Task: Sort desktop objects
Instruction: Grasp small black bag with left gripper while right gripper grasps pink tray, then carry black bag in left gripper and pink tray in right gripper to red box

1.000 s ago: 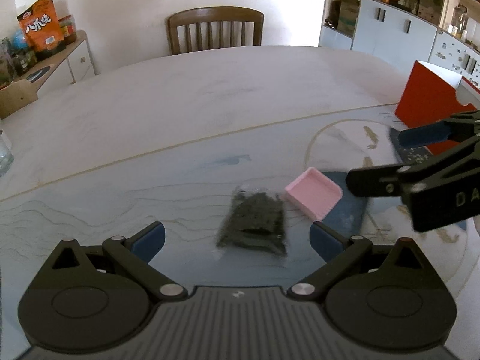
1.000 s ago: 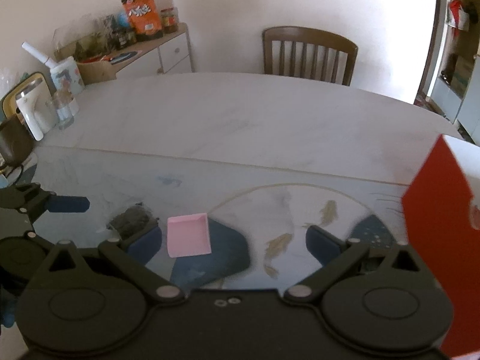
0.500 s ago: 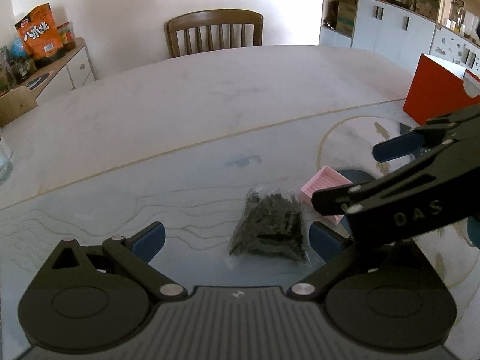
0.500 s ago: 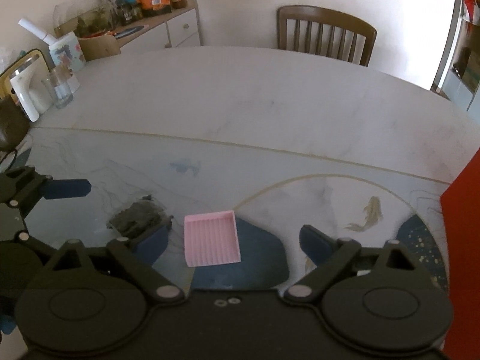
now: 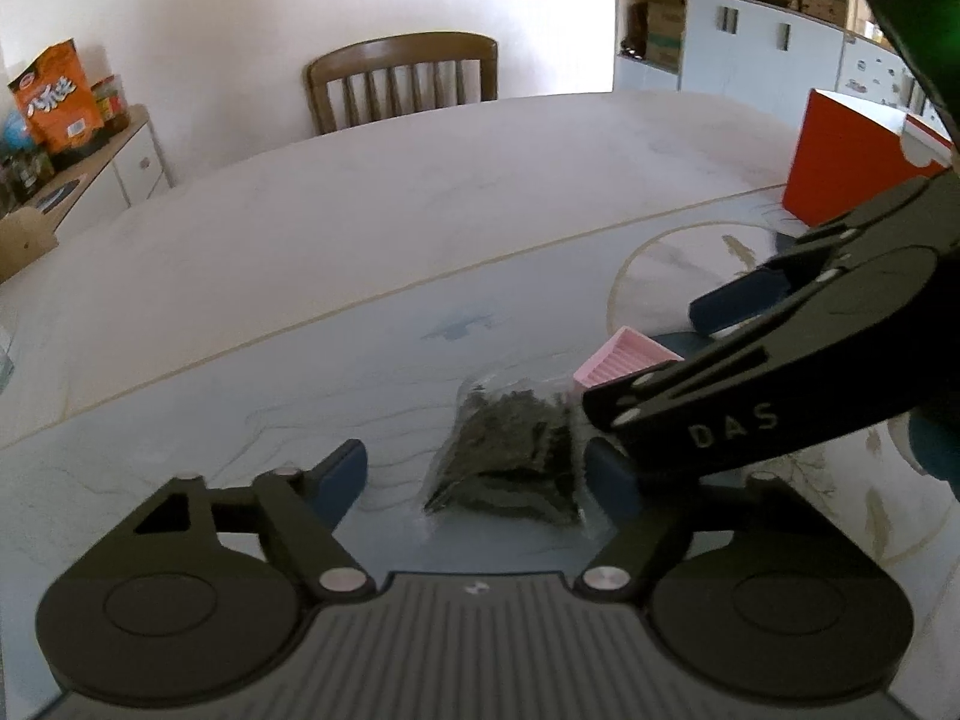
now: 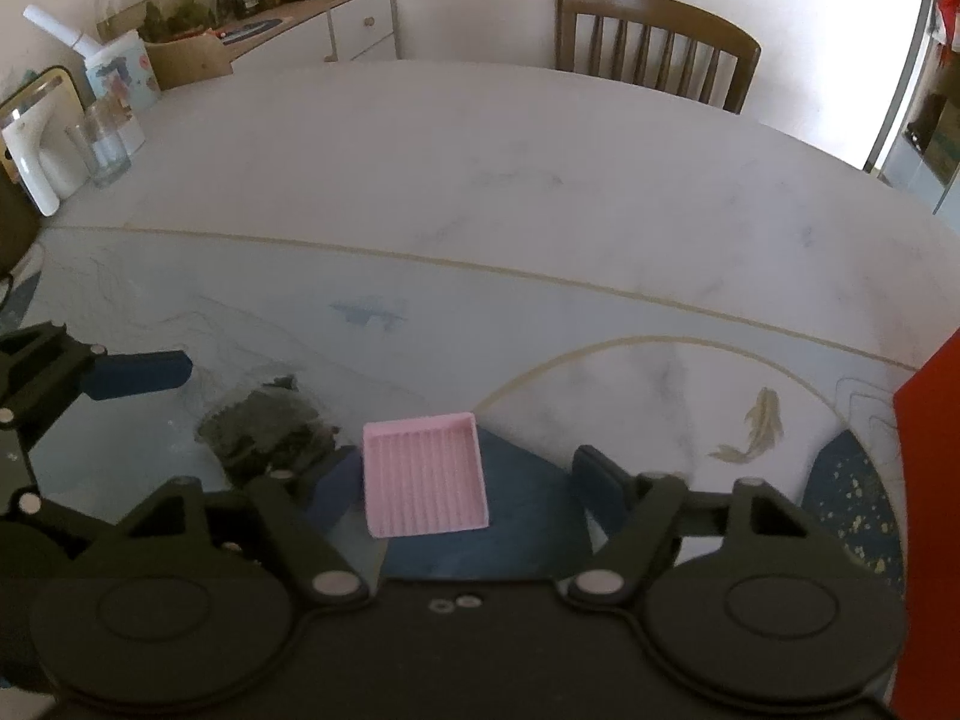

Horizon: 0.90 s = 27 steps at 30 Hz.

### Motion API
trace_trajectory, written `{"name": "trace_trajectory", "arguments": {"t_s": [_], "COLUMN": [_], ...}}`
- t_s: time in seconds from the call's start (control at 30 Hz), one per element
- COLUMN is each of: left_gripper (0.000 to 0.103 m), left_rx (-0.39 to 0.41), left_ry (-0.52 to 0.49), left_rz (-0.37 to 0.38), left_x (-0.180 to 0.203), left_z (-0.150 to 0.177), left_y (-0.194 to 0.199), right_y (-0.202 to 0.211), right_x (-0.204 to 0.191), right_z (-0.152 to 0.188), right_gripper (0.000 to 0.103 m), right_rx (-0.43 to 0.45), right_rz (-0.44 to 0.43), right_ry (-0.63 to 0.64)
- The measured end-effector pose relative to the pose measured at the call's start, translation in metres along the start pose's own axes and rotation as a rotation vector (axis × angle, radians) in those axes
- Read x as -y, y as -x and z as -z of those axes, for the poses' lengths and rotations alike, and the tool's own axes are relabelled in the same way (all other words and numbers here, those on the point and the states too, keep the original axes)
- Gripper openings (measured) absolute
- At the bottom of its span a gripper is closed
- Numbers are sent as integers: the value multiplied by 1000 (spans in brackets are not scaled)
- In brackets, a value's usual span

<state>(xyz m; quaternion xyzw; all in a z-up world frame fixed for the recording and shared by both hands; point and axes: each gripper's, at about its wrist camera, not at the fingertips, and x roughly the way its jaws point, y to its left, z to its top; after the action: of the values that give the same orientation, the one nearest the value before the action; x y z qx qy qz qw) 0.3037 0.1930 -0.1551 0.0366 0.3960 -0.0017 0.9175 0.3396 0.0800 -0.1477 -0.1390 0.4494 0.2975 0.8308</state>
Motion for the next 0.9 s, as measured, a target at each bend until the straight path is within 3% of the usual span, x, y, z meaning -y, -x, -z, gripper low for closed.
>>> {"name": "trace_trajectory", "arguments": {"t_s": [0.27,0.5,0.9], "left_gripper": [57,42,35], "left_rx": [0,-16,-25], "left_ry": [-15,-9,-3], "left_rz": [32,50,51], "left_x": [6,8,18], "left_z": [-2,-4,-10], "left_y": [2,2,16], "right_y": [2,5,24], "right_x": [-2,2,10], "right_z": [2,4,10], "right_gripper": [63,41,40], "right_rx": [5,17,23], "right_rz": [17,17,29], "right_ry": [5,9,-18]}}
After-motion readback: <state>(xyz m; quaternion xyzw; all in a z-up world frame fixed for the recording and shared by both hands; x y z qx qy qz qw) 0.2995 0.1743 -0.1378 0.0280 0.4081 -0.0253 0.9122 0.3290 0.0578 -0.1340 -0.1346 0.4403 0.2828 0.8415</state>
